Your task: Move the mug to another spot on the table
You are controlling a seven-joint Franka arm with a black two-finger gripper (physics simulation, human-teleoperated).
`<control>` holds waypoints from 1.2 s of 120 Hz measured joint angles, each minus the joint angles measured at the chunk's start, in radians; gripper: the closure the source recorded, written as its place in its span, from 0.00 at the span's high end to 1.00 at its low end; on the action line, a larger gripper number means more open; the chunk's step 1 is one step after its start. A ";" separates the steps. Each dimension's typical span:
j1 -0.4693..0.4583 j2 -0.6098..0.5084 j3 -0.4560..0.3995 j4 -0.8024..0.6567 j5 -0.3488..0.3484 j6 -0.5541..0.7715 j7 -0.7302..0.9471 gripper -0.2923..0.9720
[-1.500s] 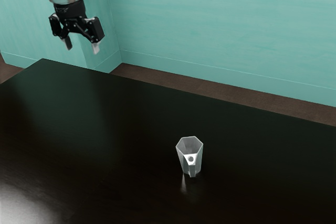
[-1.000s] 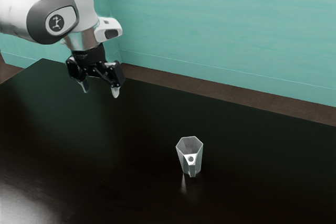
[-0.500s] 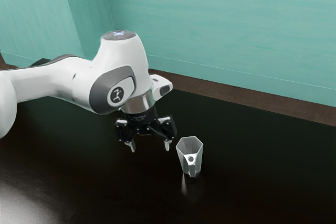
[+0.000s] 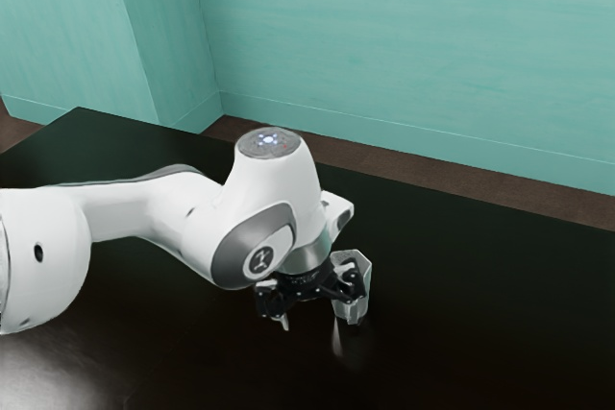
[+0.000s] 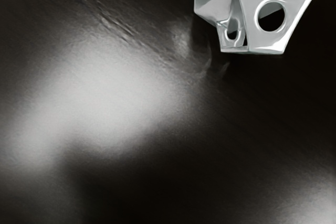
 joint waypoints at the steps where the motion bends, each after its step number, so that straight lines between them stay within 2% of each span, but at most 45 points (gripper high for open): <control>1: 0.002 0.000 -0.003 0.000 0.000 0.004 -0.003 0.77; 8: 0.041 0.002 -0.040 0.002 0.001 0.026 -0.021 0.77; 26: 0.240 0.004 -0.215 0.042 0.009 0.080 -0.043 0.77; 40: 0.313 0.009 -0.279 0.066 0.016 0.105 -0.028 0.77; 47: 0.395 0.014 -0.349 0.081 0.026 0.113 -0.016 0.77; 62: 0.508 0.019 -0.459 0.120 0.054 0.123 0.015 0.77; 89: 0.639 0.025 -0.553 0.157 0.069 0.124 0.076 0.77; 116: 0.678 0.021 -0.585 0.173 0.070 0.128 0.142 0.77; 127: 0.709 0.015 -0.624 0.190 0.065 0.129 0.165 0.77; 144: 0.806 0.010 -0.713 0.225 0.061 0.126 0.195 0.77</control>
